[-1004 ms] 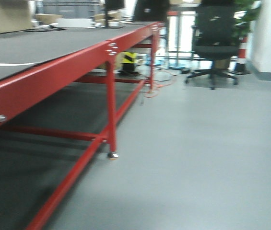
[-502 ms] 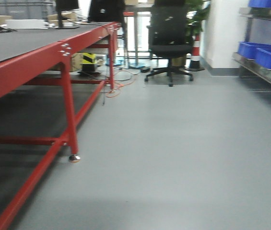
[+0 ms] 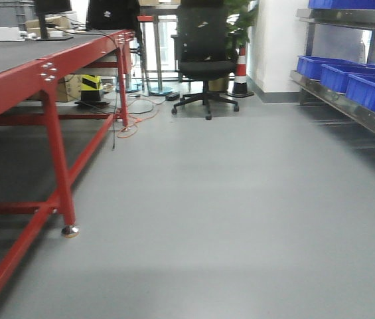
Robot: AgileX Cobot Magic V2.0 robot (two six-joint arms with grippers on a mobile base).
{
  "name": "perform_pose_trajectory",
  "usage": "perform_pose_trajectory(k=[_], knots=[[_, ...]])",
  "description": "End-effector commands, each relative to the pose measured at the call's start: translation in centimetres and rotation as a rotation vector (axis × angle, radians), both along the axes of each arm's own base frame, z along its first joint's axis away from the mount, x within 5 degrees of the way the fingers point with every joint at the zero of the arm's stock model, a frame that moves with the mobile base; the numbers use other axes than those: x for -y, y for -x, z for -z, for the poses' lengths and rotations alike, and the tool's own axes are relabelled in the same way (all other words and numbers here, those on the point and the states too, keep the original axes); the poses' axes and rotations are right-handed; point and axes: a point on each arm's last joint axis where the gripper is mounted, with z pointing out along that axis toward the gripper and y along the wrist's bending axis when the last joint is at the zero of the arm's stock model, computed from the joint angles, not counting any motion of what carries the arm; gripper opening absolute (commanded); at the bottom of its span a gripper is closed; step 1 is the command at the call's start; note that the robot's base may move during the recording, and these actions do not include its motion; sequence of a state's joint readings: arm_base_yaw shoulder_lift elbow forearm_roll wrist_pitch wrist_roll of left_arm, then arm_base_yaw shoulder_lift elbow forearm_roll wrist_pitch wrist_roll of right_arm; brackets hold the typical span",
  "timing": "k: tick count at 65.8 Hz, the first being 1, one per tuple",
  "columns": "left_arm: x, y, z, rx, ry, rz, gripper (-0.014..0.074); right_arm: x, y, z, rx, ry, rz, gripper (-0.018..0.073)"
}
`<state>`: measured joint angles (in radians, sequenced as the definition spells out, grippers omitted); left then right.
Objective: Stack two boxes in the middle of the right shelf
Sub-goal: 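Hold the boxes in both grippers while driving toward the steel shelf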
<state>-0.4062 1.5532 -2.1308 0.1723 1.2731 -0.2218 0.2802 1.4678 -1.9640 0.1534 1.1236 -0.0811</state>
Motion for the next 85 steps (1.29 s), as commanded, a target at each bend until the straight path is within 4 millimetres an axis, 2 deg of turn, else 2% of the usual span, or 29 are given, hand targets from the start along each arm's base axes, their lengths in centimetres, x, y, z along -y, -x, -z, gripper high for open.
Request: perform_pose_trajectory(k=[1, 85], knots=[[-0.13, 0.41, -1.11, 0.068, 0.038, 0.014, -0.0111, 0.13, 0.40, -1.23, 0.085, -0.026, -0.003, -0.0162], [-0.15, 0.40, -1.11, 0.069, 0.037, 0.013, -0.0111, 0.14, 0.40, -1.26, 0.087, -0.027, -0.002, -0.0162]])
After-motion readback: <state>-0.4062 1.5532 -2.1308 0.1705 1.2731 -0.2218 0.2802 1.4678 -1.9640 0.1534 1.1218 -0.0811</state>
